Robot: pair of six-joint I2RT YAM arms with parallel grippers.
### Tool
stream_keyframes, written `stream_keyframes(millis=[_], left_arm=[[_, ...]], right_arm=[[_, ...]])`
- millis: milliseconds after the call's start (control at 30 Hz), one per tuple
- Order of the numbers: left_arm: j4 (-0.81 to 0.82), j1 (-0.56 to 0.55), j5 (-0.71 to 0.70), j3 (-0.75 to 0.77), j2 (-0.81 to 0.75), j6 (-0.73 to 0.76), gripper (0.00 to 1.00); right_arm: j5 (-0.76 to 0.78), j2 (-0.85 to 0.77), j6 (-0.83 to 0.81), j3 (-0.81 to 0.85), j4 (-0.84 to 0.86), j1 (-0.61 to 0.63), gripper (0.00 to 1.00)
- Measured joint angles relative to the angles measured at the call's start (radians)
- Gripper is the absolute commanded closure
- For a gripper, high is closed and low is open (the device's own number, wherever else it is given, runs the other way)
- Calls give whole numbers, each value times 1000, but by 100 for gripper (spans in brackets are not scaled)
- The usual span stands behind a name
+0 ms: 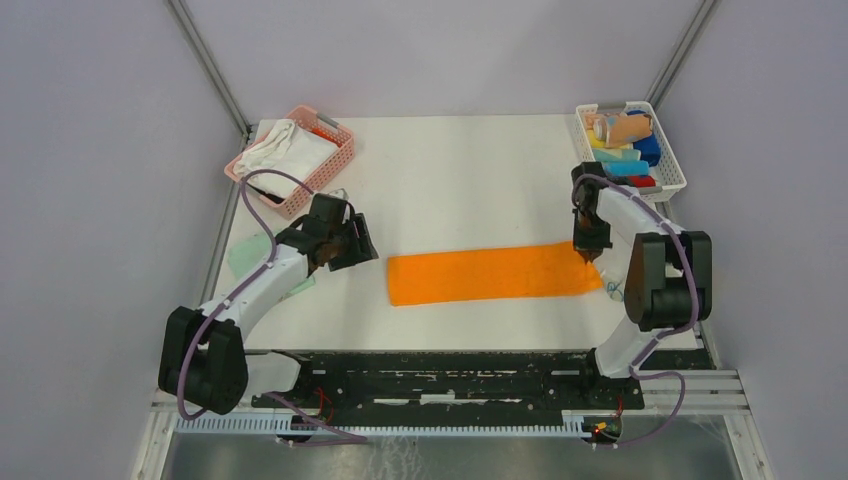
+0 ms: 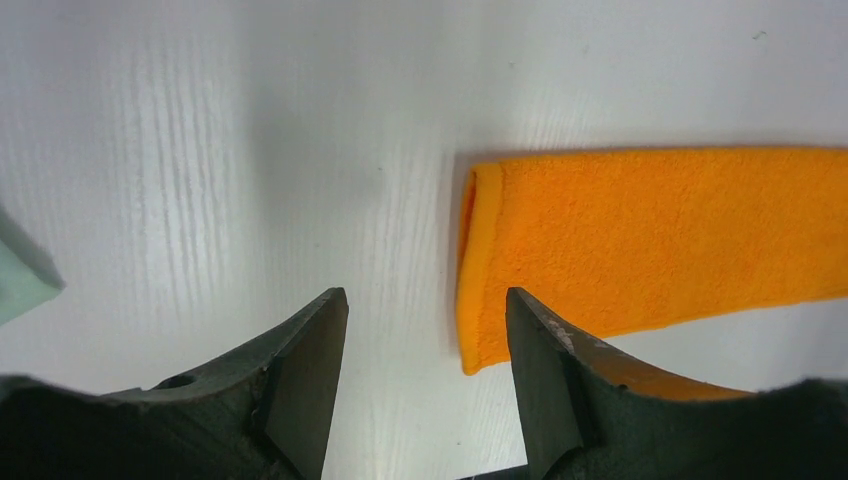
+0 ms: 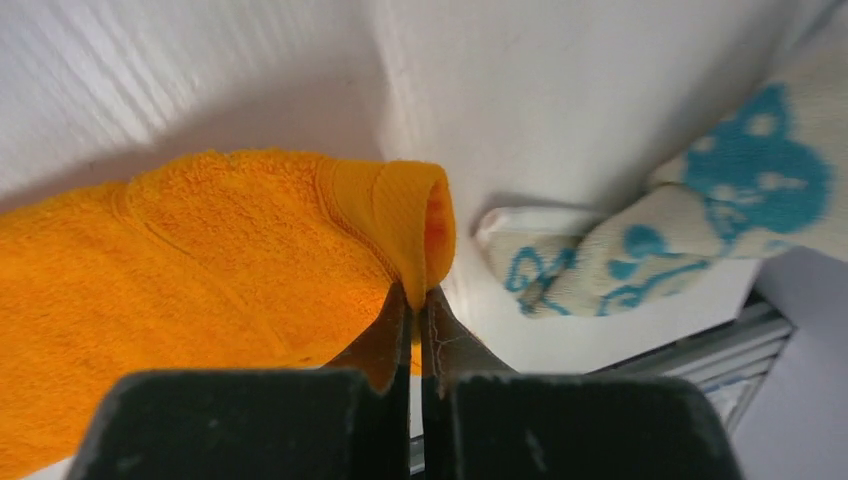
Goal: Roll the towels
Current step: Fold the towel at the center of the board.
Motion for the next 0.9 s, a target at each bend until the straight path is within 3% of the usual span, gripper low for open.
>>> stream_keyframes(millis=[233,533,900], left_arm=[[84,-20,151,-7,51,-19,35],[228,-89,245,-40,208,-106,46],[332,-146,255,-72,297,-160,70]], right_arm=[[141,-83,-30,140,-62,47,100],[-43,-76,5,280,-143,356,100],[-98,150,111,462,-198,670,100]])
